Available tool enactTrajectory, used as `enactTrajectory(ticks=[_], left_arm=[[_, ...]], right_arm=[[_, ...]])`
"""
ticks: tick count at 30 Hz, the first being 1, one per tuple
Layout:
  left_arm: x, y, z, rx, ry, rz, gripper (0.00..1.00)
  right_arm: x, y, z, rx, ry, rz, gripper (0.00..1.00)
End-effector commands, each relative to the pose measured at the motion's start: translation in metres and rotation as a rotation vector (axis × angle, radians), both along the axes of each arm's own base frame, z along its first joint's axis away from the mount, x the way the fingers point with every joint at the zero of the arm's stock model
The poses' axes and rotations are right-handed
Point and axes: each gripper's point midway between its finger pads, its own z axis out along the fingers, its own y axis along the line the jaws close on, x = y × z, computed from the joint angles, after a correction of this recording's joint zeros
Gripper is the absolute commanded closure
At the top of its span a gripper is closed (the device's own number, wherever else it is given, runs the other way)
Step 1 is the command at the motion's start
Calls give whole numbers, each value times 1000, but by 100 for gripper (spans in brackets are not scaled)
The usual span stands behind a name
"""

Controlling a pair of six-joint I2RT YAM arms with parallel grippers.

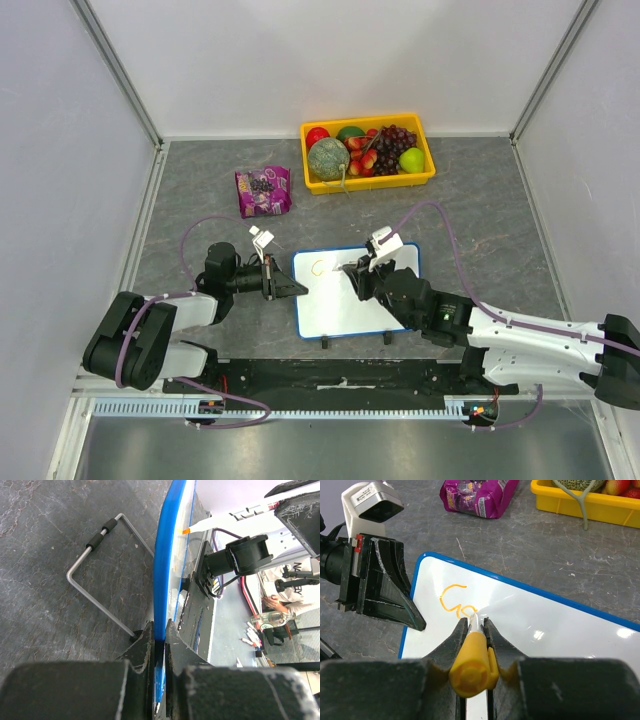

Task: Write a sentence on the whiteboard

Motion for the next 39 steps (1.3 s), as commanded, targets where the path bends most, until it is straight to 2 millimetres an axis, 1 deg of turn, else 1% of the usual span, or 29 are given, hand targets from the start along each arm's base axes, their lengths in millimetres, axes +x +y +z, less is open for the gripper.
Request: enactTrajectory(ticks=[1, 6, 8, 10, 14, 18, 35, 39], left_arm=[[10, 2, -8, 36, -18, 41, 98], [11, 2, -8, 36, -16, 41, 98], [10, 2, -8, 36, -15, 42, 98], [11, 2, -8, 37, -15, 43, 98], [11, 1, -8, 36, -15, 42, 98], [11, 1, -8, 36, -16, 42, 98], [10, 1, -8, 36, -16, 40, 98], [11, 2, -8, 36, -16, 41, 98]], right_arm=[[11, -6, 14, 6, -37, -65, 100], [9, 4, 16, 13, -32, -22, 100], [7, 4, 19, 33, -28, -17, 100], [5, 3, 22, 59, -30, -15, 100], [3, -7, 32, 113, -45, -35, 100], [6, -14, 32, 102, -55, -62, 100], [11, -9, -4, -27, -16, -71, 100], [8, -10, -7, -37, -6, -56, 100]])
